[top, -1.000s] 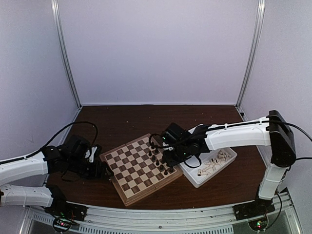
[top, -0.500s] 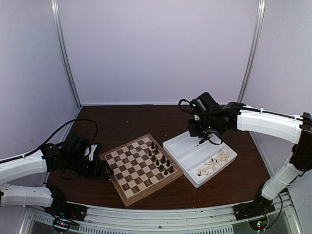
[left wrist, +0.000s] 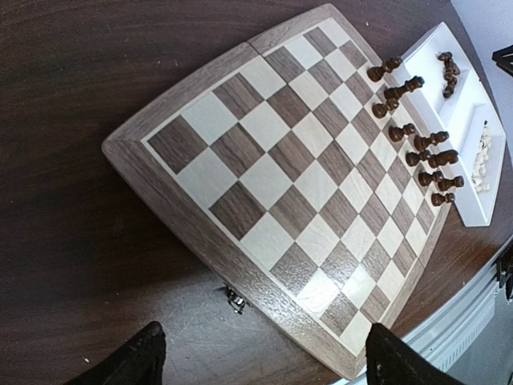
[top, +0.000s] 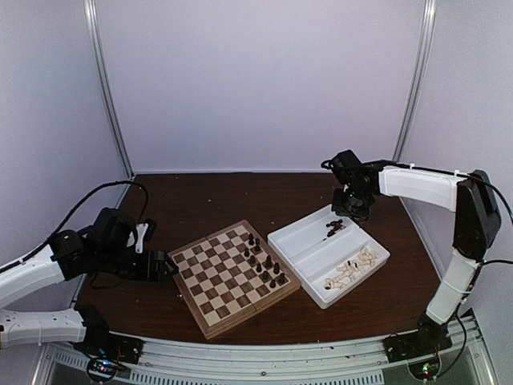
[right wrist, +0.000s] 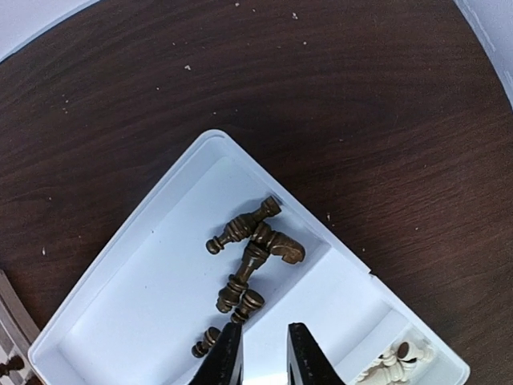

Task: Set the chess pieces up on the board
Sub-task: Pick up the chess piece from the storage box.

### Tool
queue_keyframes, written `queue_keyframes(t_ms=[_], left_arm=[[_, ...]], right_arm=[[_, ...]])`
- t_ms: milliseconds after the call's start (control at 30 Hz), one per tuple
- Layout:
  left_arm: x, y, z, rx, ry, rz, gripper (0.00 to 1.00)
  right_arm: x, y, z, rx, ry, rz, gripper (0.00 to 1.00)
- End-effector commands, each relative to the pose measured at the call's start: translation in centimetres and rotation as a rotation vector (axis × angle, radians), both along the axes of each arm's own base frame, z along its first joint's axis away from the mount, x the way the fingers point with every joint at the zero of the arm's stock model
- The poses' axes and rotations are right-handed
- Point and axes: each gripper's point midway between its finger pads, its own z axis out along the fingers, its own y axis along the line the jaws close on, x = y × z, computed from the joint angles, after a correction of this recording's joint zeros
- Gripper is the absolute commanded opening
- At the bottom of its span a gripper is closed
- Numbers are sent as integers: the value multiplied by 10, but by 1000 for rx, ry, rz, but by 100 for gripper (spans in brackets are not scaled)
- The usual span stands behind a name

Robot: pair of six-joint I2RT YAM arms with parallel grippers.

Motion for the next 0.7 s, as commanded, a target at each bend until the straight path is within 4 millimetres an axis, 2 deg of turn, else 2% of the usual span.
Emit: queue_keyframes(t_ms=[0,200,400,667], left_arm=[[6,10,16,-1,-79,38,87],[6,11,26,-21,-109,44,86],[5,12,25,-17,-105,43,86],[4,13,26,-18,-111,40,87]], right_arm=[[10,8,0,77,0,-96,24],[25,5,-7,75,-29,-201,25],[40,17,-26,67,16,-193,23],[51,24,-52,61,60,-203,23]])
